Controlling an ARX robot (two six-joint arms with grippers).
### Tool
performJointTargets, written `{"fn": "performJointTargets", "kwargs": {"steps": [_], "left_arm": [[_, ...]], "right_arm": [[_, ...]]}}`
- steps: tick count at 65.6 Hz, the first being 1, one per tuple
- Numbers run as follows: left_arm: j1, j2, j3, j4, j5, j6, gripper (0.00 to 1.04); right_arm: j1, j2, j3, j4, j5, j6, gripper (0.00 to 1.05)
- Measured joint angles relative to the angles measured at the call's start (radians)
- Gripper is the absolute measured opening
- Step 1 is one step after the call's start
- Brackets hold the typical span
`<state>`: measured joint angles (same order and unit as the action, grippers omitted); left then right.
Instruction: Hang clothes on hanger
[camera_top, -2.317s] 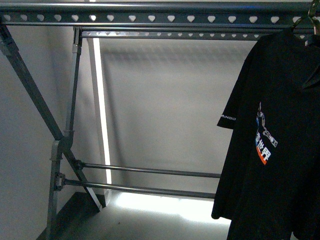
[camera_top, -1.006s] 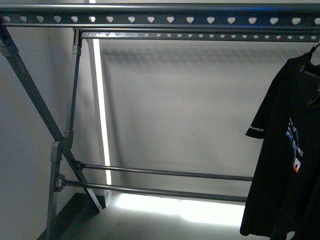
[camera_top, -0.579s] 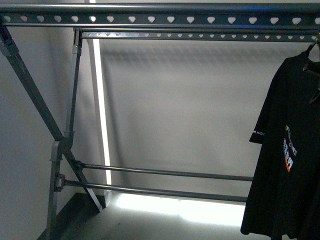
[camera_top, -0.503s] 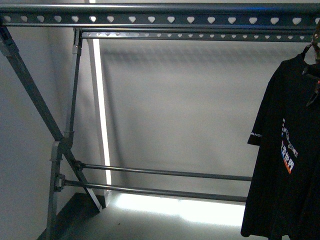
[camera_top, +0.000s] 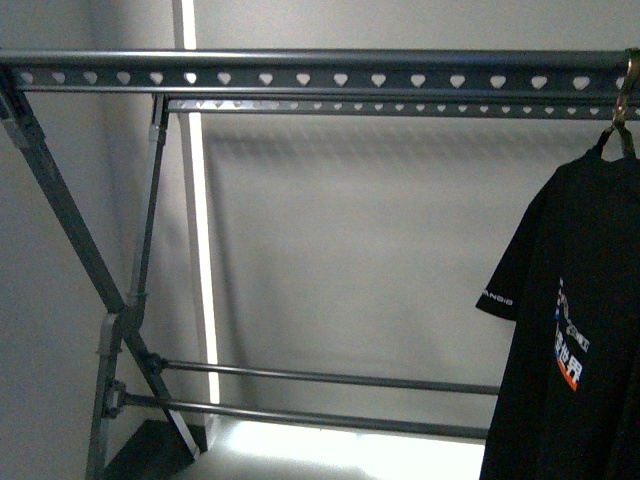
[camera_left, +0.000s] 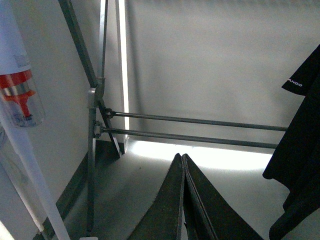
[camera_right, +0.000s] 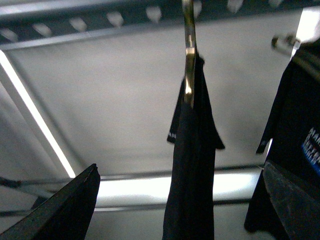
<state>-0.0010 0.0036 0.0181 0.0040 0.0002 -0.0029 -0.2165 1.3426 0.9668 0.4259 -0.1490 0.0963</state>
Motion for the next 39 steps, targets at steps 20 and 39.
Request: {"fn": "performJointTargets", "kwargs": {"steps": [20, 39], "left_arm": [[0.000, 0.000, 0.000, 0.000, 0.000, 0.000, 0.04], [0.000, -0.001, 0.000, 0.000, 0.000, 0.000, 0.04]], "right_arm": [[0.193, -0.988, -0.584, -0.395, 0.134, -0.094, 0.81], [0.212, -1.169, -0.746, -0.485, 0.148, -0.096, 0.29]]}}
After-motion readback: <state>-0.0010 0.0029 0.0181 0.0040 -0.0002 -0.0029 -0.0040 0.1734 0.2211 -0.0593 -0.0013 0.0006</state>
